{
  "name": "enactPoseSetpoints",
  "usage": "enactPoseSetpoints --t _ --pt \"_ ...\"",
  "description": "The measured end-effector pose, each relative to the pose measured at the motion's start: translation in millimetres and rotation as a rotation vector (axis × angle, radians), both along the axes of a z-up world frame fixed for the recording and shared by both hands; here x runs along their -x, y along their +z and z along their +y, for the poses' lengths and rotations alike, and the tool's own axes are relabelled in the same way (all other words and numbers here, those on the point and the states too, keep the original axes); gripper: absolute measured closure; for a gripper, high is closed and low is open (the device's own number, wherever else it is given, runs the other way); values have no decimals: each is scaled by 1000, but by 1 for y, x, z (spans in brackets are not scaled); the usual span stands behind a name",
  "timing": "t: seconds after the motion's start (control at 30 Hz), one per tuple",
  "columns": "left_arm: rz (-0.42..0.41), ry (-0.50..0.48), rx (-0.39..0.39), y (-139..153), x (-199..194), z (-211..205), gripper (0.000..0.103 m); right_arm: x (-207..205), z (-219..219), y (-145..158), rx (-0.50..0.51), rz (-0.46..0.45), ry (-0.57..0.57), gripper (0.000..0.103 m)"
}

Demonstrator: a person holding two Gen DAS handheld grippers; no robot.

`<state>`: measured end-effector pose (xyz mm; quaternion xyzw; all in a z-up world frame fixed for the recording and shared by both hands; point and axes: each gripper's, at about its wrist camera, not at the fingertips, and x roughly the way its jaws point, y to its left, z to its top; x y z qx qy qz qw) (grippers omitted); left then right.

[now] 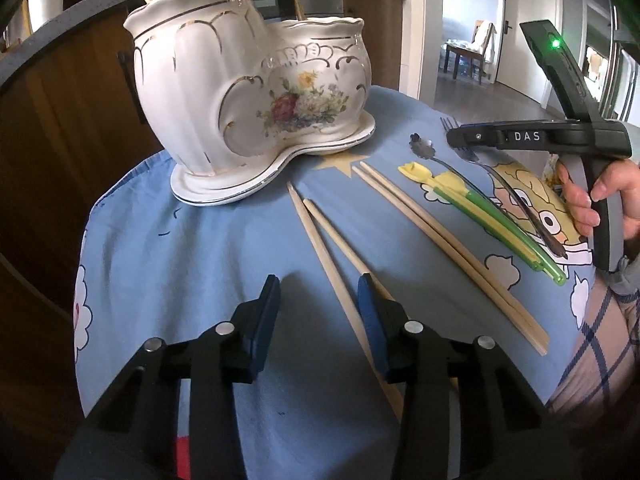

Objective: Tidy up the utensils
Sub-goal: 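Grasp the silver fork with right tool while left grasps another chopstick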

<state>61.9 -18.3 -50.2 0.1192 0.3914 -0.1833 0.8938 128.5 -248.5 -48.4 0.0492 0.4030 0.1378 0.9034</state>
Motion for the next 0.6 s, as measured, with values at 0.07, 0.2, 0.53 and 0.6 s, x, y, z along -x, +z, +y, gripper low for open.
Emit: enactPoseSetpoints --t 0.07,0.2,0.53,0.6 --pt "7 3 11 0 -2 1 64 -2 0 -1 -14 13 4 77" --pt "19 -23 8 1 0 -3 88 -1 -5 -1 -53 11 4 87" --pt "21 18 -8 1 -5 7 97 16 -6 15 -56 -104 8 99" --pt "11 18 -17 2 -4 6 97 22 -6 22 -49 -136 7 99"
